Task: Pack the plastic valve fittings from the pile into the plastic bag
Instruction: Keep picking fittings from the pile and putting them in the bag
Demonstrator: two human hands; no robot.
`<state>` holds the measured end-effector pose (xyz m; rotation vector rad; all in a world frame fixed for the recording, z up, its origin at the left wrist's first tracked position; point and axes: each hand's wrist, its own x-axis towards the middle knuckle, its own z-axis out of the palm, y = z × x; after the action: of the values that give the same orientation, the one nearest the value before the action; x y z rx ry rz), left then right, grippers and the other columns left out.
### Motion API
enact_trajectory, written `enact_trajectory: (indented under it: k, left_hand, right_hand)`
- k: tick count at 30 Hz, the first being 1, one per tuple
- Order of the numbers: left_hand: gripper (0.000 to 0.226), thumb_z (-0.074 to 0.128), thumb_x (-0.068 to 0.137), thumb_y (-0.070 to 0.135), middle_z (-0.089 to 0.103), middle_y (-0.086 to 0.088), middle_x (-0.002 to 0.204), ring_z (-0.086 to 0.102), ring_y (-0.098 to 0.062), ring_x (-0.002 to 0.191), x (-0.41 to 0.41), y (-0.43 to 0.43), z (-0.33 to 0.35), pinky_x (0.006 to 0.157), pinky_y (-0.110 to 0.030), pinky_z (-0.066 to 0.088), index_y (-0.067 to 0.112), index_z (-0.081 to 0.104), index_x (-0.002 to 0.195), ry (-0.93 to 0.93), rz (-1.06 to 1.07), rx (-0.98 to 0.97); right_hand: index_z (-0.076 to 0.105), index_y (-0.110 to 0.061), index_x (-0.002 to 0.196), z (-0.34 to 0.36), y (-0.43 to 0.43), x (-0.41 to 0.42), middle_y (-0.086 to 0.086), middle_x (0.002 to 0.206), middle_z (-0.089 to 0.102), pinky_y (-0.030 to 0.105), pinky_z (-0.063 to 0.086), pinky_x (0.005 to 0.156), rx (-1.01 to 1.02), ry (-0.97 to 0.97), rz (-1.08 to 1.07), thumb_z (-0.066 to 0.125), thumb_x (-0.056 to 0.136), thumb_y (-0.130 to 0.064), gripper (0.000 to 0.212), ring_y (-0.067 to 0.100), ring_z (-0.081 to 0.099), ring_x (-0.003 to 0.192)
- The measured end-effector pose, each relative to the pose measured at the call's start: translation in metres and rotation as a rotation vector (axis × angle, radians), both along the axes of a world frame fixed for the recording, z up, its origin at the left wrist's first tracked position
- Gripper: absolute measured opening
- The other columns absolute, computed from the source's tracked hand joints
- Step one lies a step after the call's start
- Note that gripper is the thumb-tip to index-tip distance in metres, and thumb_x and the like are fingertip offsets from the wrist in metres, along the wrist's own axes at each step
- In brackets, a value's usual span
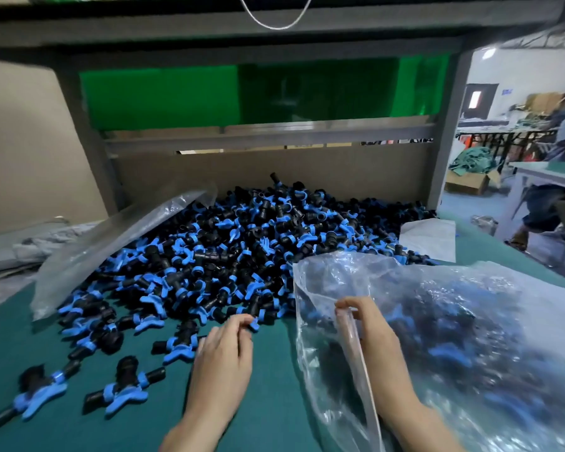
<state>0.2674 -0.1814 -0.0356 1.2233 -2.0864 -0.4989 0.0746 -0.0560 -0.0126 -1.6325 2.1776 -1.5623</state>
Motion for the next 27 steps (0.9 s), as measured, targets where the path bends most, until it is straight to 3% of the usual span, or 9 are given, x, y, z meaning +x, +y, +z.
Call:
enact_trajectory:
  k: [4, 8, 15, 18, 23, 27]
  left_hand:
    - [0.043, 0.036, 0.103, 0.022, 0.049, 0.009, 0.133, 0.044, -0.014, 0.124, -0.006, -0.019, -0.006, 0.102, -0.031, 0.038, 0.026, 0.036, 0.146, -0.244, 0.131, -0.128]
    - [0.051, 0.038, 0.101, 0.019, 0.036, 0.002, 0.143, 0.039, -0.019, 0.128, -0.011, -0.038, -0.003, 0.104, -0.036, 0.034, 0.026, 0.029, 0.152, -0.361, 0.171, -0.141]
    - [0.051, 0.041, 0.095, 0.014, 0.037, 0.001, 0.126, 0.040, -0.019, 0.112, -0.011, -0.049, -0.009, 0.095, -0.033, 0.033, 0.029, 0.037, 0.143, -0.399, 0.185, -0.167]
    - [0.035, 0.040, 0.096, 0.021, 0.040, 0.003, 0.122, 0.041, -0.018, 0.108, -0.008, -0.046, -0.009, 0.092, -0.032, 0.033, 0.029, 0.044, 0.130, -0.387, 0.189, -0.200]
    - [0.038, 0.037, 0.102, 0.030, 0.042, 0.004, 0.126, 0.040, -0.018, 0.113, -0.006, -0.045, -0.010, 0.094, -0.033, 0.031, 0.034, 0.046, 0.139, -0.396, 0.179, -0.222]
    - [0.027, 0.039, 0.103, 0.037, 0.046, 0.007, 0.121, 0.042, -0.016, 0.110, -0.004, -0.042, -0.010, 0.091, -0.032, 0.031, 0.032, 0.056, 0.124, -0.370, 0.153, -0.249]
  right_hand:
    - [0.053, -0.043, 0.112, -0.015, -0.006, -0.010, -0.030, 0.101, 0.060, 0.025, 0.046, 0.067, 0.023, -0.159, -0.039, 0.058, 0.095, -0.038, 0.019, -0.007, 0.059, 0.086]
    - [0.053, -0.042, 0.115, -0.017, -0.007, -0.011, -0.031, 0.104, 0.060, 0.024, 0.046, 0.067, 0.023, -0.154, -0.038, 0.048, 0.088, -0.056, 0.031, -0.008, 0.060, 0.088]
    - [0.053, -0.042, 0.113, -0.017, -0.008, -0.011, -0.032, 0.104, 0.059, 0.027, 0.048, 0.066, 0.025, -0.165, -0.028, 0.048, 0.086, -0.051, 0.029, -0.006, 0.059, 0.085]
    - [0.053, -0.041, 0.113, -0.018, -0.008, -0.012, -0.030, 0.103, 0.060, 0.028, 0.048, 0.065, 0.020, -0.173, -0.030, 0.048, 0.086, -0.052, 0.029, -0.005, 0.059, 0.084]
    - [0.053, -0.041, 0.115, -0.021, -0.009, -0.013, -0.029, 0.103, 0.060, 0.030, 0.049, 0.066, 0.020, -0.168, -0.033, 0.053, 0.091, -0.045, 0.025, -0.004, 0.059, 0.084]
    - [0.053, -0.042, 0.116, -0.022, -0.010, -0.015, -0.029, 0.101, 0.060, 0.029, 0.048, 0.064, 0.025, -0.158, -0.034, 0.055, 0.092, -0.042, 0.025, -0.004, 0.059, 0.082]
